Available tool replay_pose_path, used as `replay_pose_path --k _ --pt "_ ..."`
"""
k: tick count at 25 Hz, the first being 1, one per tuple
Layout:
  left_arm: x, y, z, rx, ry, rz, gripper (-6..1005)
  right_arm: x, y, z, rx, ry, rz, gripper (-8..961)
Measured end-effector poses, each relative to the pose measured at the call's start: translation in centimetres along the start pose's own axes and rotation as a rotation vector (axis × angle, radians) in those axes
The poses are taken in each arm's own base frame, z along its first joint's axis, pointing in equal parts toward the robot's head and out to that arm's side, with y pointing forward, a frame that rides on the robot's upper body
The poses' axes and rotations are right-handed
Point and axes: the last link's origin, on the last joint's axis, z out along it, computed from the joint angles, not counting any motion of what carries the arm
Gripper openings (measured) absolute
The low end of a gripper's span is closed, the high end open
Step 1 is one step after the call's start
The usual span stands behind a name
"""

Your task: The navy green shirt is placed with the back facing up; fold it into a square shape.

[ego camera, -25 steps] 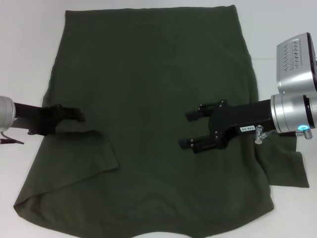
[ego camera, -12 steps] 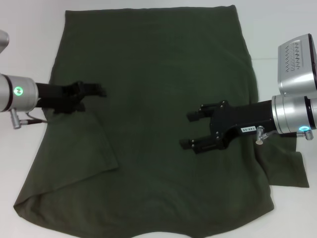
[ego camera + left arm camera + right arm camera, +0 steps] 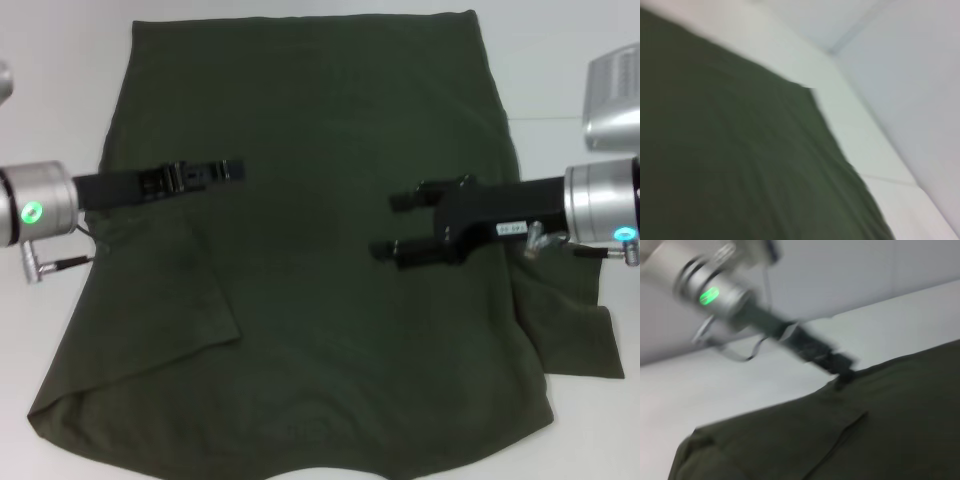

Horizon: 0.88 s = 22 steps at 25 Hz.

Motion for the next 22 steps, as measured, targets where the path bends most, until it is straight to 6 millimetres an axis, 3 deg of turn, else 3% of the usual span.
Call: replay_pose_path --k 4,7,10,14,22 --pt "-2.0 0.5 -1.9 -0.101 0.014 0.178 861 -0.7 -1.2 -1.6 0.037 -0.022 0.155 850" --pt "-4.1 1.6 -3.7 -0.229 0.014 0.384 860 -1.5 -2.2 -3.2 0.056 -0.018 0.328 850" --pt "-4.8 2.3 -4.3 -0.291 0.017 0.459 860 -1.7 -3.3 -5.0 0.090 0.007 0.550 850" --pt "-5.7 2.5 -4.6 -0.315 0.011 0.537 860 -0.7 -4.1 -7.2 0.141 0.050 0.768 850" --pt "-7.1 3.0 -5.0 -0.373 -0.007 0.653 861 2.4 -2.8 -10.5 0.117 0.087 0.998 850"
